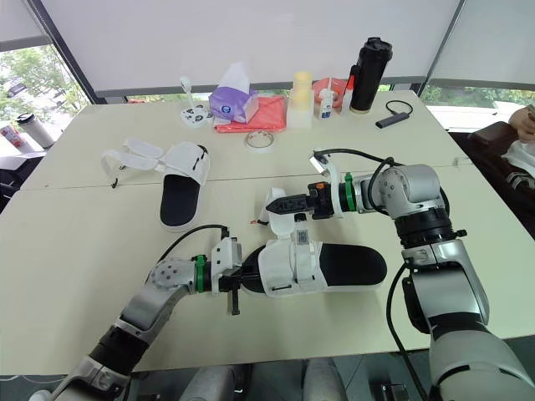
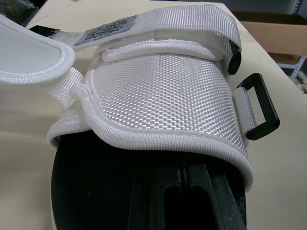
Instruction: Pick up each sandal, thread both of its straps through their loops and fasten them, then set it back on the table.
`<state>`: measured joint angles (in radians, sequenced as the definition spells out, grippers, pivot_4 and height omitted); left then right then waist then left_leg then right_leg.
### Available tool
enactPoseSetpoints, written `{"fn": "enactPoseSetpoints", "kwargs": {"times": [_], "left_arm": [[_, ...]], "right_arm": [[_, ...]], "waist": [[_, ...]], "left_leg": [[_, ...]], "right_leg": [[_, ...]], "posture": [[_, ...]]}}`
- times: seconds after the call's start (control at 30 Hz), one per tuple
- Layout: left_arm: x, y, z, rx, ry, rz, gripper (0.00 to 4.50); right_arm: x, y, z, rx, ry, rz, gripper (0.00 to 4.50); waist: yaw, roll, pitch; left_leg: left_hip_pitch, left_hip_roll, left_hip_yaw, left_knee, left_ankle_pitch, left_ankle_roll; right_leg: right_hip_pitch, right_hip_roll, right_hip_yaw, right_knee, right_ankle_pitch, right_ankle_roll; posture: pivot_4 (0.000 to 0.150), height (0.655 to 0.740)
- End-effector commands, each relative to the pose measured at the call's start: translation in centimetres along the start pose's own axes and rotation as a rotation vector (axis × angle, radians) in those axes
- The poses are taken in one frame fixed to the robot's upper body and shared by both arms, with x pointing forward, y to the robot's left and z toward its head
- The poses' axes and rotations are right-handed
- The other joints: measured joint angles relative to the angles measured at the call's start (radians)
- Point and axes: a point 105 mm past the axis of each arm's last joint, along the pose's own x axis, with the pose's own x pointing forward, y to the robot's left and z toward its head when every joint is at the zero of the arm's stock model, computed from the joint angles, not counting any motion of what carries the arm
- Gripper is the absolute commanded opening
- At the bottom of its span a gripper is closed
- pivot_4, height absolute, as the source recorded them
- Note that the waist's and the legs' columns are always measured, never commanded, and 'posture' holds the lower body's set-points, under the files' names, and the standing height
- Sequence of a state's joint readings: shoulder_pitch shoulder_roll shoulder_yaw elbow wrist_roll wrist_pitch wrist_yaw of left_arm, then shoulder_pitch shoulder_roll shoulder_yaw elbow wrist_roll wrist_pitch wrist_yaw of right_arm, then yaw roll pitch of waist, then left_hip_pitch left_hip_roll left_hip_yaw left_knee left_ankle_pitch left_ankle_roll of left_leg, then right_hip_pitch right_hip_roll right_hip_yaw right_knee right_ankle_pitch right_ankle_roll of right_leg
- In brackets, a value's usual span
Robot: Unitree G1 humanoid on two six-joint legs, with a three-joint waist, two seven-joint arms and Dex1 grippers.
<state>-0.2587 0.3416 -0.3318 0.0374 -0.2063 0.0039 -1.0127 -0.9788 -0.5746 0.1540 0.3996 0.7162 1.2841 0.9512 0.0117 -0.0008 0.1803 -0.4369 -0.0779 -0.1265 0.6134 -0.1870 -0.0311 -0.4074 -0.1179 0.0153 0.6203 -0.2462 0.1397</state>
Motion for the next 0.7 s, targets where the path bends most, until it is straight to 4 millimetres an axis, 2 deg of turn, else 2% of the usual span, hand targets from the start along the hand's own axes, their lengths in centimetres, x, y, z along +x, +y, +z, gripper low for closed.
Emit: {"fn": "enactPoseSetpoints", "kwargs": {"times": [0.03,0.27,0.47,0.7], "left_arm": [[0.1,0.0,-0.2,0.000,0.007,0.015,0.00],[0.1,0.1,-0.2,0.005,0.004,0.025,0.00],[0.1,0.1,-0.3,0.007,0.004,0.031,0.00],[0.1,0.1,-0.3,0.007,0.001,0.039,0.00]], "right_arm": [[0.2,0.8,1.4,-0.041,-0.023,0.035,4.47],[1.4,2.7,3.0,-0.010,-0.039,0.181,4.47],[1.8,3.4,3.0,0.006,-0.026,0.234,4.47],[2.1,3.8,4.0,0.017,-0.064,0.263,4.47]], "waist": [[0.000,0.000,0.000],[-0.002,0.000,0.000],[-0.003,0.000,0.000],[-0.005,0.000,0.000]], "left_leg": [[0.000,0.000,0.000,0.000,0.000,0.000],[0.000,-0.001,0.000,0.000,0.000,0.000],[0.000,-0.002,-0.001,0.000,0.000,0.000],[0.000,-0.002,-0.001,0.000,0.000,-0.001]], "right_leg": [[0.000,0.000,0.000,0.000,0.000,0.000],[-0.002,0.000,0.000,0.004,0.000,0.000],[-0.003,0.000,0.000,0.008,0.000,0.000],[-0.004,0.000,0.001,0.010,0.000,0.000]], "posture": [[0.150,0.7400],[0.150,0.7400],[0.150,0.7400],[0.150,0.7400]]}}
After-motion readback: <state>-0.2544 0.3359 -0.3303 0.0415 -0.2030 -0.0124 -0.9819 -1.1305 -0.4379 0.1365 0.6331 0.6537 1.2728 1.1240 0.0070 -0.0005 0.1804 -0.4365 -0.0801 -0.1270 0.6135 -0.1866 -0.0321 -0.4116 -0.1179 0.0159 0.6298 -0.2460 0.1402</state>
